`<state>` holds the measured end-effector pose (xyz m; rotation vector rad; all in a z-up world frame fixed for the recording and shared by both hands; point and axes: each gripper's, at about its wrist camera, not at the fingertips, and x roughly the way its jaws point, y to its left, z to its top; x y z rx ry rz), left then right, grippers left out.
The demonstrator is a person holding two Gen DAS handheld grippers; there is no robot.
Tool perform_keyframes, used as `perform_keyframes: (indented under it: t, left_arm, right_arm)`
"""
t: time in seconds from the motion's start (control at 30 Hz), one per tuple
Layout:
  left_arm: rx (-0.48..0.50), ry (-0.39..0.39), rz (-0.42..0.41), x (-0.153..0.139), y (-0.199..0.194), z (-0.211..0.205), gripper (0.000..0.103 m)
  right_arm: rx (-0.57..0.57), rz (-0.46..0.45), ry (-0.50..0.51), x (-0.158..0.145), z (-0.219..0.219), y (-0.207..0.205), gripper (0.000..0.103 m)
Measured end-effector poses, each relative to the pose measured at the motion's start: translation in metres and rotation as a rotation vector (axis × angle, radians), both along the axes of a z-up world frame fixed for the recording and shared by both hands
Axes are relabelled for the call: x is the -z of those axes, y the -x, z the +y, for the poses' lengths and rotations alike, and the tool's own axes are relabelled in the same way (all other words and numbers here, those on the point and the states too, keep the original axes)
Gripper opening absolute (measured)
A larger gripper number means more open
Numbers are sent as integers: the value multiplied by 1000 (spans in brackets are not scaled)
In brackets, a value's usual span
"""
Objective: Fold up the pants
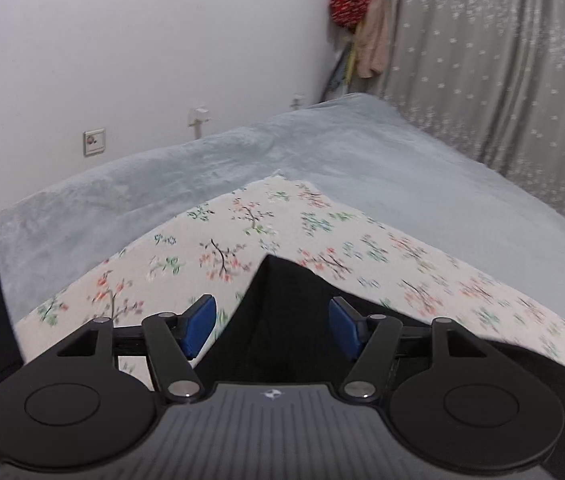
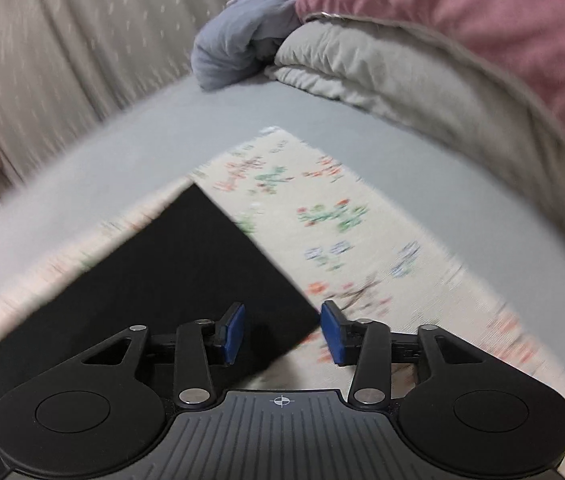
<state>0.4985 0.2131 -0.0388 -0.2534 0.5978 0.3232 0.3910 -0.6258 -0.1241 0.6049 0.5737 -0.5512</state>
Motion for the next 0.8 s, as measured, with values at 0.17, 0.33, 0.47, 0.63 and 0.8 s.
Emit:
perform_keyframes:
  t: [0.17,0.33,0.47,0.63,0.8]
  left_arm:
    - [62,8,77,26,10,-25,70]
    - [88,-121,153,64,1,-47,70]
    - [98,-175,138,78,2,-49,74]
    - [83,-136,149,68,4,-40,78]
    - [88,-59,87,34,39,-30,86]
  right_arm:
    - [-29,89,130,13,20,-23,16]
    - [-5,238,419,4,41,-37,6]
    - [-15,298,496,9,37,-43,5]
    - [5,426,673,31,51,-66,6]
    - [59,341,636,-1,65,-41,20]
